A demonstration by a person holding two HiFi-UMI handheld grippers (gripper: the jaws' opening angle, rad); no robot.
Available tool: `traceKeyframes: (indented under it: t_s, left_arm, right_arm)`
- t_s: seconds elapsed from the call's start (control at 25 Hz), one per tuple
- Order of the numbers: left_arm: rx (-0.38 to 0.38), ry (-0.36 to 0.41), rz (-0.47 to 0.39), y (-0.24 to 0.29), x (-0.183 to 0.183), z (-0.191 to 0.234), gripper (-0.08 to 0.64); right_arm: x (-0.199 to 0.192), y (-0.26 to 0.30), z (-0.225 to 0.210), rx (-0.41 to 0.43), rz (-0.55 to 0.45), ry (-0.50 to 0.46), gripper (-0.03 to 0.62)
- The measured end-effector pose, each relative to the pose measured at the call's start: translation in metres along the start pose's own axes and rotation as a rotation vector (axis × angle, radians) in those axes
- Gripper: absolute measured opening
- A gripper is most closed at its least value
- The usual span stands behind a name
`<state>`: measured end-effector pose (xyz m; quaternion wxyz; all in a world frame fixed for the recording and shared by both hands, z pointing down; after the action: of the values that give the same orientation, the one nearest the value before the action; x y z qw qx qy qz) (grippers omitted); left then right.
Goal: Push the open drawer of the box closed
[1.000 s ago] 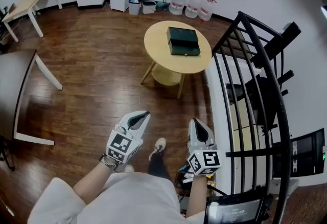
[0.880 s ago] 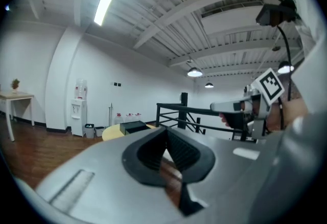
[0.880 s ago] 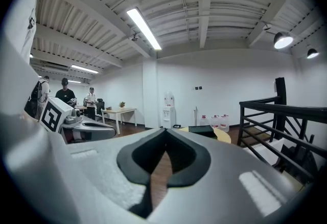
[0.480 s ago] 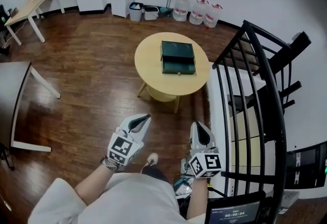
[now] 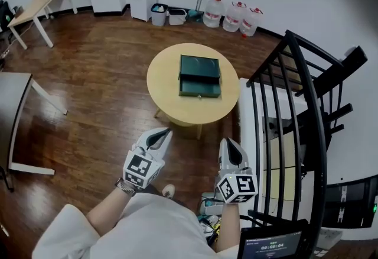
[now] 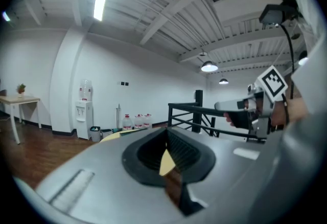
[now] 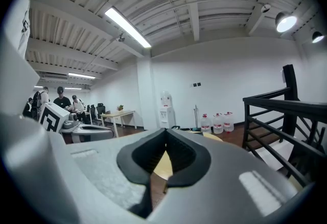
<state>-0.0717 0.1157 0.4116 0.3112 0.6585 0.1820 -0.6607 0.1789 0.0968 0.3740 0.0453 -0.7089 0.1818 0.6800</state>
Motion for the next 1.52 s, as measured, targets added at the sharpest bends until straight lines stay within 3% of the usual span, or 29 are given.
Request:
traceKeyframes:
  t_s: [0.36, 0.68, 0.92, 1.2, 1.36, 1.52]
  left_arm:
    - [-0.015, 0.002, 0.025, 0.011, 0.003, 0.016, 0.008]
    - [0.045, 0.012, 0.012, 0.016, 0.004, 0.020, 0.008]
    - [0.047, -0.017, 0.031, 0.024, -0.011, 0.030, 0.020]
    - [0.044, 0.015, 0.034, 0.070, 0.003, 0.089, 0.034]
    - [0.001, 0.018, 0.057, 0.108, 0.009, 0.136, 0.035]
    - [-0.048, 0.042, 0.112, 0.143, 0.014, 0.178, 0.051]
  right_arm:
    - [-0.005, 0.020, -0.001, -0.021, 0.019, 0.046, 0.002]
    - [-0.009, 0.015, -0.012, -0.066, 0.048, 0.066, 0.002]
    - [-0.013, 0.022, -0.028, -0.114, 0.060, 0.083, 0.002]
    - [-0.012, 0.077, -0.037, -0.117, 0.033, 0.121, 0.003]
    - [-0.010, 0.120, -0.041, -0.134, 0.009, 0.183, 0.052]
    - [-0.020, 0.158, -0.043, -0.150, 0.053, 0.260, 0.059]
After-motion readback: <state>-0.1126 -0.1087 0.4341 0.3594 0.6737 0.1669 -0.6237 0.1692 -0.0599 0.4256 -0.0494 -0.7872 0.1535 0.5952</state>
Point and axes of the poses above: the fingertips, and each gripper's own axes: y forward along the fingers, z to its left, x out of its top, the point moved 8 cm from there along -y, backward along the fingers, and after that the axes turned 13 degrees about -x, right-handed, at the moved point
